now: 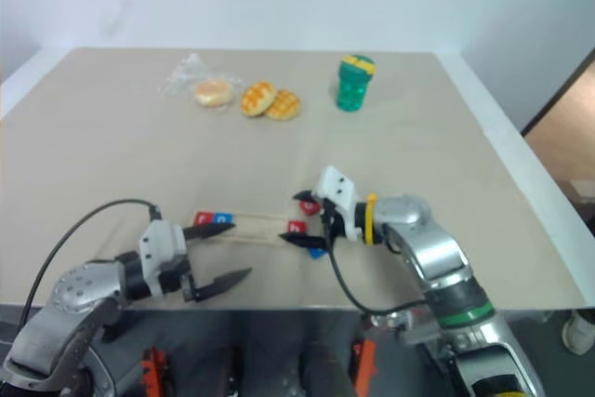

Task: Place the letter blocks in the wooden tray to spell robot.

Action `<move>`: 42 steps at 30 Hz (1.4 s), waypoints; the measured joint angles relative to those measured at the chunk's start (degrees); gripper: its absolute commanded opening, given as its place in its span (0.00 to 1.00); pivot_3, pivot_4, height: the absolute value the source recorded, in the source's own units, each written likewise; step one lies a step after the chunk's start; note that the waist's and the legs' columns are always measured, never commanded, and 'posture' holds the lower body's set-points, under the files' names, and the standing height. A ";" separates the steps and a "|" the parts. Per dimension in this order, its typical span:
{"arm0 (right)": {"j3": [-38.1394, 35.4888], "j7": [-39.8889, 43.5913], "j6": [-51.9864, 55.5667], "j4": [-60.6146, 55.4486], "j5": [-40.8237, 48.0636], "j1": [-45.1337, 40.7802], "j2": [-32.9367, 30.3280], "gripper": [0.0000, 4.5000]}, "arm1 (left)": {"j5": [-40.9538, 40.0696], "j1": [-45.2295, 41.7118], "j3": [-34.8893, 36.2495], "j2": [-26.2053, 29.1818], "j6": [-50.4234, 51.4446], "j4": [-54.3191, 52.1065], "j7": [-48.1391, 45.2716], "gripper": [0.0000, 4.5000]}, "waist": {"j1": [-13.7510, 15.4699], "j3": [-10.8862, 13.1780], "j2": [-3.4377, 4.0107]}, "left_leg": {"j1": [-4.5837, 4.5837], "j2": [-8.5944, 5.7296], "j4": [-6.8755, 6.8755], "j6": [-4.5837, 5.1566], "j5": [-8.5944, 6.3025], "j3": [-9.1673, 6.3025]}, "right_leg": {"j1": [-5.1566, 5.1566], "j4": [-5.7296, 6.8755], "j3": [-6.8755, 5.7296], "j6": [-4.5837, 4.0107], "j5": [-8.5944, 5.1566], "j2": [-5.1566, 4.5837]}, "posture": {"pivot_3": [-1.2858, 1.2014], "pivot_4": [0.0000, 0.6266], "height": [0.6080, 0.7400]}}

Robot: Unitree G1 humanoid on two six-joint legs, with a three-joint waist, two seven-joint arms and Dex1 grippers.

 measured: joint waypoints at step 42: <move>4.17 6.51 -5.86 9.40 -8.76 -3.80 0.87 0.27 | 0.75 1.12 -0.71 -0.03 -0.06 0.22 1.36 1.00 | 0.01 0.01 0.02 | 0.02 0.01 -0.01 0.01 -0.02 -0.04 | 0.02 0.00 -0.04 0.09 0.05 0.00 | 0.52 0.24 1.00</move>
